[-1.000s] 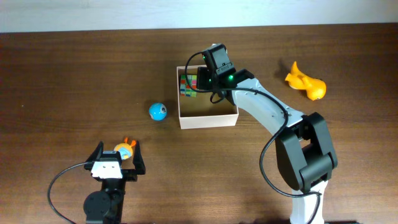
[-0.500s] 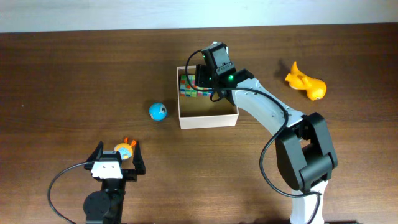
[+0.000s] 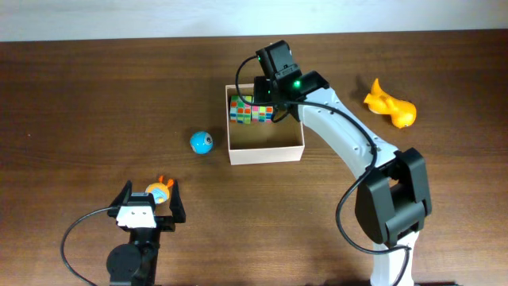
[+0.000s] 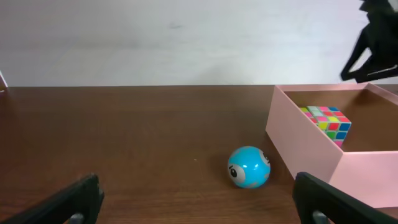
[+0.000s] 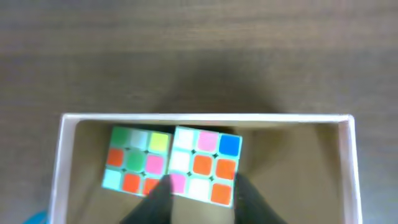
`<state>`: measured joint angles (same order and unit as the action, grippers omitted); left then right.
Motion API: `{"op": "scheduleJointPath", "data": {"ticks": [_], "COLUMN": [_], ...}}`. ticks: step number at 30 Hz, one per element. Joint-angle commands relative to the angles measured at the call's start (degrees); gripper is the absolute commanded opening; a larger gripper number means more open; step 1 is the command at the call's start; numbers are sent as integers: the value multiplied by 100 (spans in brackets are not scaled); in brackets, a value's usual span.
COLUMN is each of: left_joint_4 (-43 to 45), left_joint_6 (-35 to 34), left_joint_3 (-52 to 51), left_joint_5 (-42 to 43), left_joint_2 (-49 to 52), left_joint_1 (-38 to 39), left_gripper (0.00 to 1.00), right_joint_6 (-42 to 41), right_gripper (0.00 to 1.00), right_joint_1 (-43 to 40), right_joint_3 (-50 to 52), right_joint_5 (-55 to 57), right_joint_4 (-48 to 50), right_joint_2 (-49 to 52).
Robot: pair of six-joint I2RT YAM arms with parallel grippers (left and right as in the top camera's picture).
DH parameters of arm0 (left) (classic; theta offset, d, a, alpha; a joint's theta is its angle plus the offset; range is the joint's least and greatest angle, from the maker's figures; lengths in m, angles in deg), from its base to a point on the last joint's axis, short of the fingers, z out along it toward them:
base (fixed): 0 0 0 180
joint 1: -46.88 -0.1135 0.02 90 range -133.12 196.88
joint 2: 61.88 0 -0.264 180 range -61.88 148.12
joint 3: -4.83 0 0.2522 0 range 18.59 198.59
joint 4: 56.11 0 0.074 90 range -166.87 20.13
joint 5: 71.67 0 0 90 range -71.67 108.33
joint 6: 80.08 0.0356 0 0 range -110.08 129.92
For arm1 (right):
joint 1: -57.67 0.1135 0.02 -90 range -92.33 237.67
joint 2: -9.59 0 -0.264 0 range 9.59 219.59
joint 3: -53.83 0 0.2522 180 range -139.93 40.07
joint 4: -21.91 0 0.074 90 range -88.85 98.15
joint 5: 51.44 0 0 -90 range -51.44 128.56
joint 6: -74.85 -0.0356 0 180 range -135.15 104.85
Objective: Pack container
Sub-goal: 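Open the right gripper and push the cube down beside the first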
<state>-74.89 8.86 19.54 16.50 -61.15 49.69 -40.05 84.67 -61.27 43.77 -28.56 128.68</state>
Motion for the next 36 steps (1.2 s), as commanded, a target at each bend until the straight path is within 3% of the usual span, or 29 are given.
{"op": "scheduleJointPath", "data": {"ticks": [1, 36], "left_joint_4": [-17, -17], "left_joint_6": [87, 87], "left_joint_3": [-17, -17], "left_joint_5": [81, 81], "left_joint_2": [-44, -44], "left_joint_1": [2, 2], "left_gripper": [99, 99], "right_joint_6": [85, 87], "right_gripper": [17, 21], "right_joint_1": [9, -28], "right_joint_3": [-44, -33], "right_joint_5": [337, 1117], "right_joint_4": [-155, -70], "right_joint_2": [9, 966]}}
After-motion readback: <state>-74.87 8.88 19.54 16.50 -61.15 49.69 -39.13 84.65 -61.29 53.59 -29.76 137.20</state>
